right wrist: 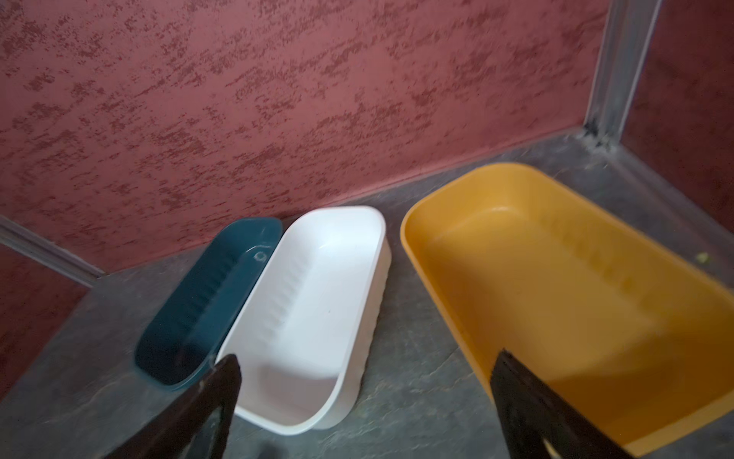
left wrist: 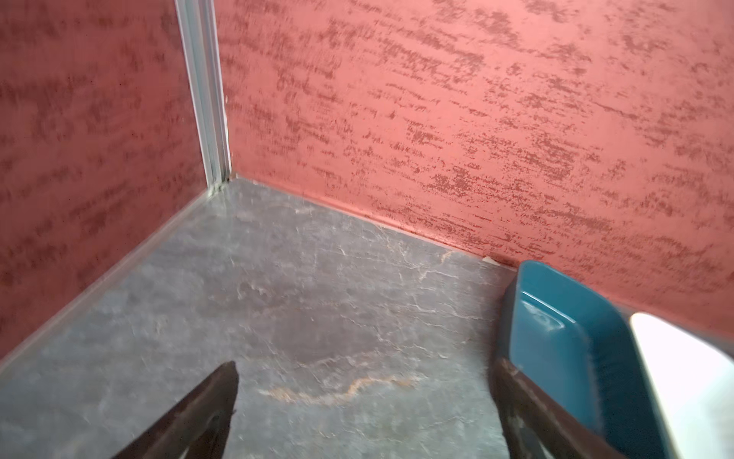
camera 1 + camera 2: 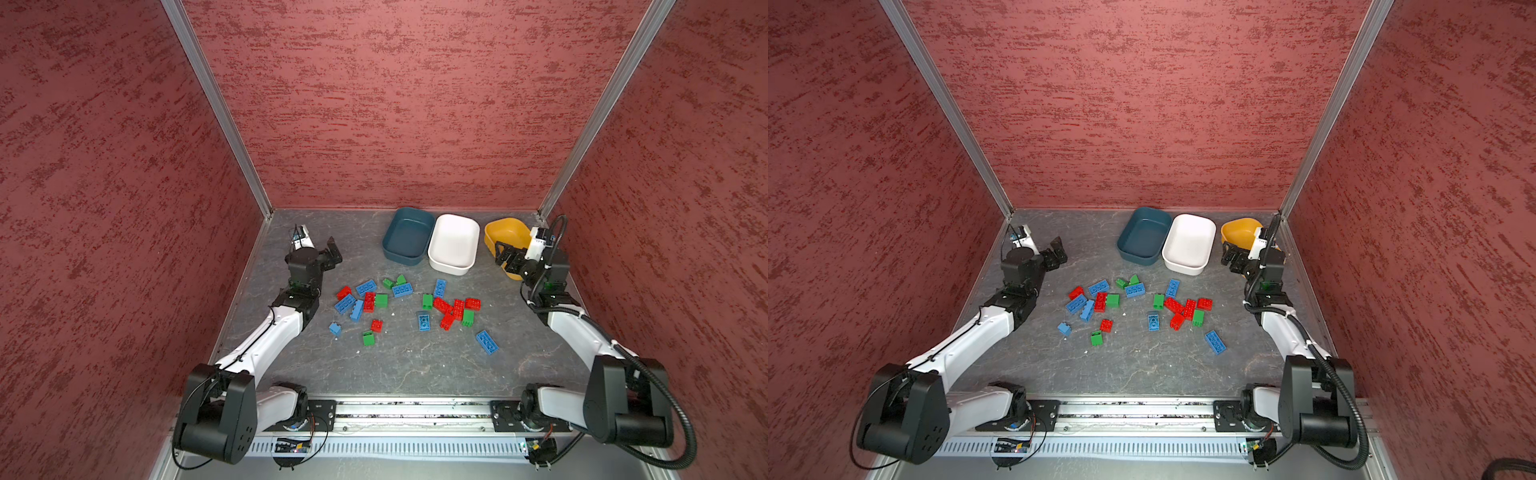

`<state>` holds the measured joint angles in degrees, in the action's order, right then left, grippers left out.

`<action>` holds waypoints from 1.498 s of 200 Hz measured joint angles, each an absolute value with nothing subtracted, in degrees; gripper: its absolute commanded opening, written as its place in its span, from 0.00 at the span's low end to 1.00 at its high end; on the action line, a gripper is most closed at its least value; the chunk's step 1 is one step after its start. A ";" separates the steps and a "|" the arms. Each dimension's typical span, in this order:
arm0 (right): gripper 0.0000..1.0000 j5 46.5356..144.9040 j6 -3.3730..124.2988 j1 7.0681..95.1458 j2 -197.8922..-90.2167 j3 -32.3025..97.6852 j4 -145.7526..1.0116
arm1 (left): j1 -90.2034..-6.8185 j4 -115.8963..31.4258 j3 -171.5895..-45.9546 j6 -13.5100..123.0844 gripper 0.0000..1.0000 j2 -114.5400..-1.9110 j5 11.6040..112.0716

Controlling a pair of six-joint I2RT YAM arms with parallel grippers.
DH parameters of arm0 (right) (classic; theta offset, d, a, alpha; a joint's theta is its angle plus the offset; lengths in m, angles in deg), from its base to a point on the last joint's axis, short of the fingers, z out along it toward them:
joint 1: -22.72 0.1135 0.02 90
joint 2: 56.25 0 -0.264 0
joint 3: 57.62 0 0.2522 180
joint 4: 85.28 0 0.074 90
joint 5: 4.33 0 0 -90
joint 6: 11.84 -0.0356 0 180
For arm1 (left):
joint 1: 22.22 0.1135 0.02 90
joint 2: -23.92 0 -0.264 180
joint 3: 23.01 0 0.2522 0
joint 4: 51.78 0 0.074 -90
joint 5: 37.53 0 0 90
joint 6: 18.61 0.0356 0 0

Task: Sort the legos into containers by color
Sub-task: 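Move the right gripper to a red 2x2 brick while the left approaches the pile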

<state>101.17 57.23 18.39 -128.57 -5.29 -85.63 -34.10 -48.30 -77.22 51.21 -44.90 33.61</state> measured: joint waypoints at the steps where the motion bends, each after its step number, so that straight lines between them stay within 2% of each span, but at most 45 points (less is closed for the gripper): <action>1: 0.99 101.31 56.95 18.39 -128.57 -5.27 -85.34 | -34.14 -47.97 -77.31 50.84 0.99 -44.90 33.59; 28: 0.98 106.64 49.82 18.95 -128.59 -5.95 -75.97 | -34.56 -39.80 -78.05 41.20 0.99 -45.47 35.89; 43: 0.92 106.81 47.75 19.94 -128.94 -6.10 -70.61 | -34.80 -36.58 -78.66 38.58 0.99 -47.02 37.75; 113: 0.74 99.27 48.05 27.52 -139.67 -3.70 -51.95 | -37.97 -29.24 -84.04 37.11 1.00 -52.27 39.36; 153: 0.70 96.63 48.56 31.37 -144.50 0.74 -49.83 | -38.03 -28.54 -84.08 37.13 0.99 -53.58 39.43; 168: 0.64 95.58 48.64 32.92 -145.97 2.25 -49.06 | -38.06 -28.39 -84.15 37.13 0.99 -53.90 39.43; 244: 0.46 84.65 51.20 39.11 -150.05 6.62 -43.60 | -39.63 -26.05 -85.06 37.18 0.99 -53.95 38.60; 299: 0.36 84.34 52.32 40.02 -151.28 8.32 -43.18 | -48.99 -21.87 -90.92 37.79 0.99 -56.09 36.41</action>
<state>84.34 52.32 40.02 -151.28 8.32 -43.18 -48.99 -21.87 -90.92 37.79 -56.09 36.41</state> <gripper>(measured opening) 0.469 0.994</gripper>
